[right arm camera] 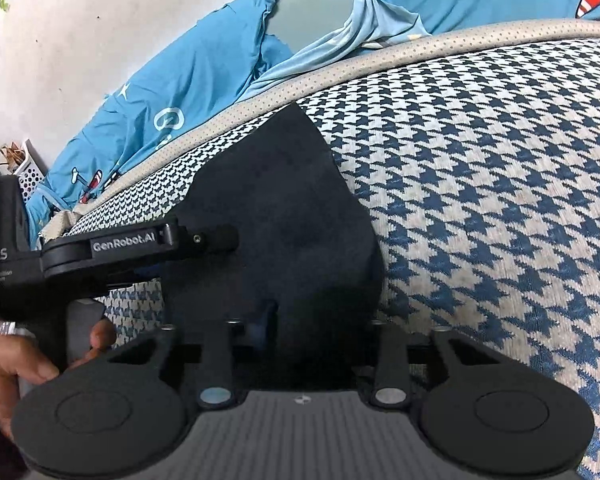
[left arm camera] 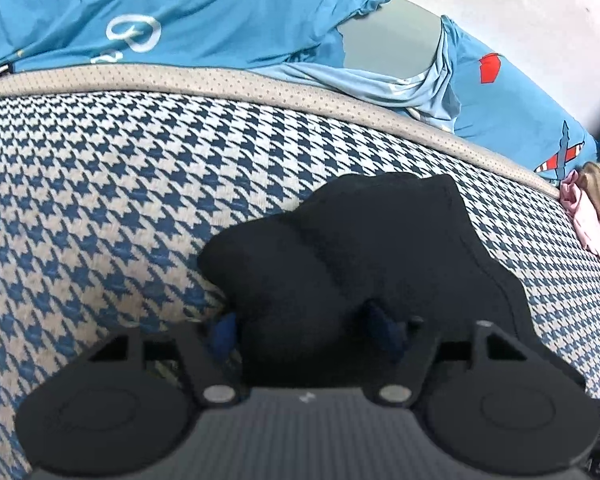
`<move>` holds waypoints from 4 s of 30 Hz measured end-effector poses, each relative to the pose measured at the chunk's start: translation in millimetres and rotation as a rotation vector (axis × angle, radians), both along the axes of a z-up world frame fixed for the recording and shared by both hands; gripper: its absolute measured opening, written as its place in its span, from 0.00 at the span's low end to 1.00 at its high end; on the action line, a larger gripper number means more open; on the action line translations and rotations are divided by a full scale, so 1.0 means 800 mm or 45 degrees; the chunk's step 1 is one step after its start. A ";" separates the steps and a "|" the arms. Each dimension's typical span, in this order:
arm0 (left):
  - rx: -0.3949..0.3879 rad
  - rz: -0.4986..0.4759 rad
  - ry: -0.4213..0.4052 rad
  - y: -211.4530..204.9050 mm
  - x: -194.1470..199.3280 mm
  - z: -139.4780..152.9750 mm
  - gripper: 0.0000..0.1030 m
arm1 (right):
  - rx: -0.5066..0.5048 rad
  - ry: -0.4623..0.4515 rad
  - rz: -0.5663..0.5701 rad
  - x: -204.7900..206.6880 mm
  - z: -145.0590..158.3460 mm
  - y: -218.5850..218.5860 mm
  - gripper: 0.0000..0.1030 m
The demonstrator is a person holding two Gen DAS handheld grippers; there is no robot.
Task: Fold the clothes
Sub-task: 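Lift the folded black shirt with both grippers off the bed, then carry the held shirt with both grippers toward the purple clothes pile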
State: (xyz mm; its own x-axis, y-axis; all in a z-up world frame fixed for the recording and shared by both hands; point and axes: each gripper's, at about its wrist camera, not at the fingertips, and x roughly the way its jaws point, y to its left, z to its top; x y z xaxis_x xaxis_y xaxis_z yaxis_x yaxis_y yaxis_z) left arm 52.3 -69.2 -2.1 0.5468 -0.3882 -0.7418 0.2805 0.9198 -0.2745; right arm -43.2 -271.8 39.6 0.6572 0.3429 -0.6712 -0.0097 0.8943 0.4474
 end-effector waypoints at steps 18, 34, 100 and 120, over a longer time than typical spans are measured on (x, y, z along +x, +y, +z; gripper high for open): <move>0.054 0.004 -0.143 -0.006 -0.051 0.037 0.22 | -0.166 -0.223 0.089 -0.036 0.042 0.006 0.18; 0.032 -0.034 -0.037 -0.011 -0.114 0.026 0.23 | -0.150 -0.085 0.097 -0.084 0.027 -0.027 0.19; 0.108 0.060 -0.293 -0.034 -0.156 0.049 0.22 | -0.281 -0.282 0.088 -0.105 0.047 0.008 0.20; 0.137 0.013 -0.357 -0.079 -0.202 0.066 0.22 | -0.306 -0.358 0.047 -0.162 0.064 -0.025 0.20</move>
